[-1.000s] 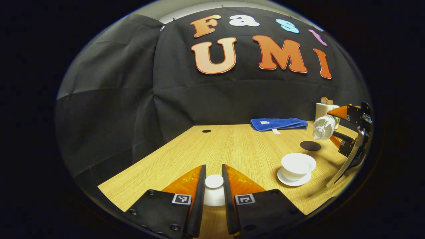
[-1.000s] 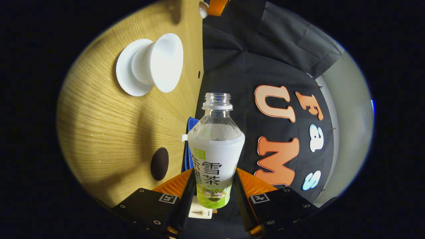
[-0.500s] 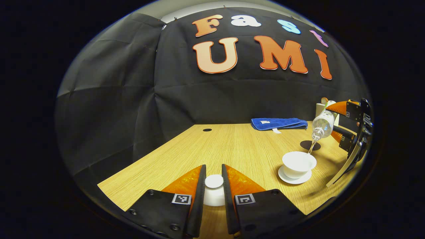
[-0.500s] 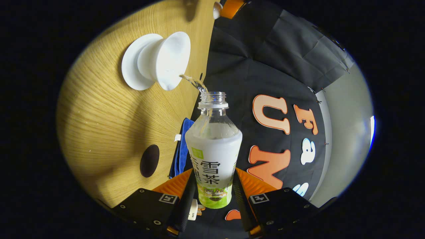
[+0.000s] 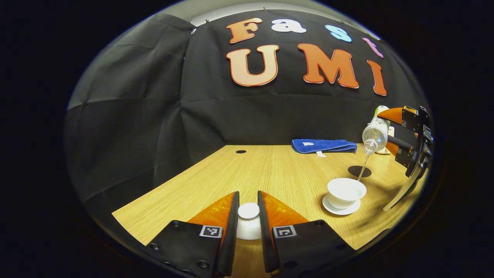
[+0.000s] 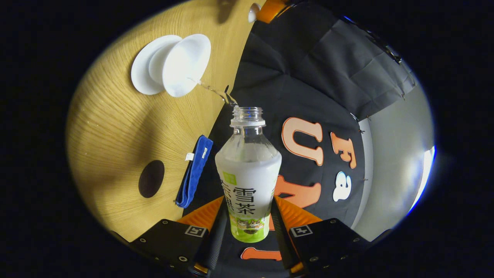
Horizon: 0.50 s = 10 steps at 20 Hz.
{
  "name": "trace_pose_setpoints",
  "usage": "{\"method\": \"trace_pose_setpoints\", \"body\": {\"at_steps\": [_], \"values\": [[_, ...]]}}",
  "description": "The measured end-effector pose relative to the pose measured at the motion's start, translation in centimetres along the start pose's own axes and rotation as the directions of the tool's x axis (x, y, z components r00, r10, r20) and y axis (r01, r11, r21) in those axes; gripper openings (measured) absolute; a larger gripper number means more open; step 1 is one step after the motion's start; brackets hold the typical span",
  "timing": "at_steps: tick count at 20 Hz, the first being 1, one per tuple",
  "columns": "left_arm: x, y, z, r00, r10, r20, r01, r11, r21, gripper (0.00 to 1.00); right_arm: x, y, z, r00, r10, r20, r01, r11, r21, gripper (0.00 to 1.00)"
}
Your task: Open the teacup lid with one hand, grasp the water bottle and pour water into the teacup with the other hand; after pouring, place the water bottle on the coaster and then close the teacup lid.
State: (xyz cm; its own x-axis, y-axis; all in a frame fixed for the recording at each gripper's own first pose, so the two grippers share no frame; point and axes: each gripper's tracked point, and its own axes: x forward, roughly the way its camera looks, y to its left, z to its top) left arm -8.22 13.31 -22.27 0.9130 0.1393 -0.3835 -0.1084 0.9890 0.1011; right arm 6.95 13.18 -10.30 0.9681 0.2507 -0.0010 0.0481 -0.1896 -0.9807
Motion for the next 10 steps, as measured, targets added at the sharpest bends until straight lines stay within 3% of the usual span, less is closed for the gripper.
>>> {"method": "trace_pose_setpoints", "body": {"at_steps": [10], "values": [[-0.3,0.4,0.4,1.000,0.013,0.020,-0.013,1.000,0.007,0.34,0.6,-2.5,0.1,0.998,-0.049,0.035,0.051,0.997,-0.065,0.67]]}}
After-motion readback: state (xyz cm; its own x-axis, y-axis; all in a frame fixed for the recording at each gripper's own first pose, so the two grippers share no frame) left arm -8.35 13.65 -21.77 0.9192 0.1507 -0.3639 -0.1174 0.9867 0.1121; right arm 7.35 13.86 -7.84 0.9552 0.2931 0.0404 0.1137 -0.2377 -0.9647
